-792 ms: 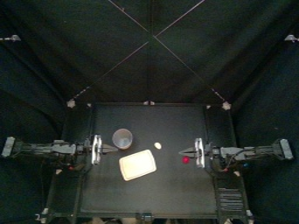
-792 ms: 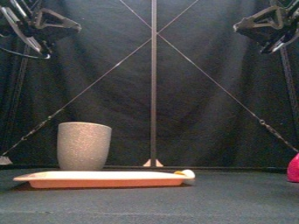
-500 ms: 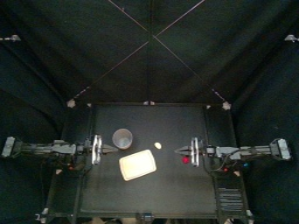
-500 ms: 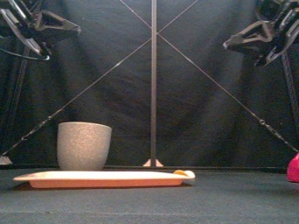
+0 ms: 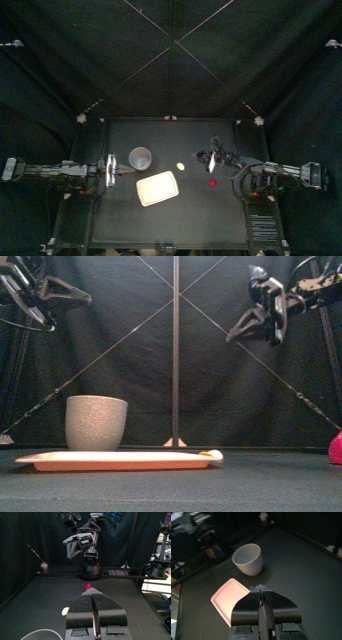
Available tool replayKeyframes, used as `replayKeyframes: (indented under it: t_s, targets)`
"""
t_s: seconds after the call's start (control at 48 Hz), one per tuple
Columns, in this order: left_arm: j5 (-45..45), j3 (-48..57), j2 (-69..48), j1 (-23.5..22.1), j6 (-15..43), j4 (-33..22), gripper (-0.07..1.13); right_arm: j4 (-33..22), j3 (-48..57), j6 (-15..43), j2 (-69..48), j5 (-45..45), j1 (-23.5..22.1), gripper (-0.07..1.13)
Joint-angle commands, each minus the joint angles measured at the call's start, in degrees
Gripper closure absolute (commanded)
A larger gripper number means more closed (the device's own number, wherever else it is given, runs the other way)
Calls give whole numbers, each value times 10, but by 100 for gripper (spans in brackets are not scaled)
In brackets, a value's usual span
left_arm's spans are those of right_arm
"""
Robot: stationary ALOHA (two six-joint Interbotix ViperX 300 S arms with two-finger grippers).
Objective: Pick the chip then place it on the pink plate
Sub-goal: Pick the chip
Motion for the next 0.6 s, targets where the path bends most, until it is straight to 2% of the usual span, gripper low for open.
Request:
replayKeyframes:
  t_s: [0.021, 0.208, 0.354, 0.458, 0.604]
  targets:
    - [-7, -5, 4, 3, -1, -1, 102, 37, -9, -2, 23, 34, -40, 105]
    - [-7, 0, 4, 3, 0, 0, 102, 84, 11, -4, 88, 48, -40, 103]
    - [-7, 4, 4, 4, 0, 0, 102, 103, 8, -4, 160, 42, -2, 94]
    - [-7, 9, 4, 5, 0, 0, 102, 105, -8, -4, 211, 31, 18, 83]
    - [-7, 15, 4, 7, 0, 0, 102, 106, -49, -3, 277, 39, 25, 58]
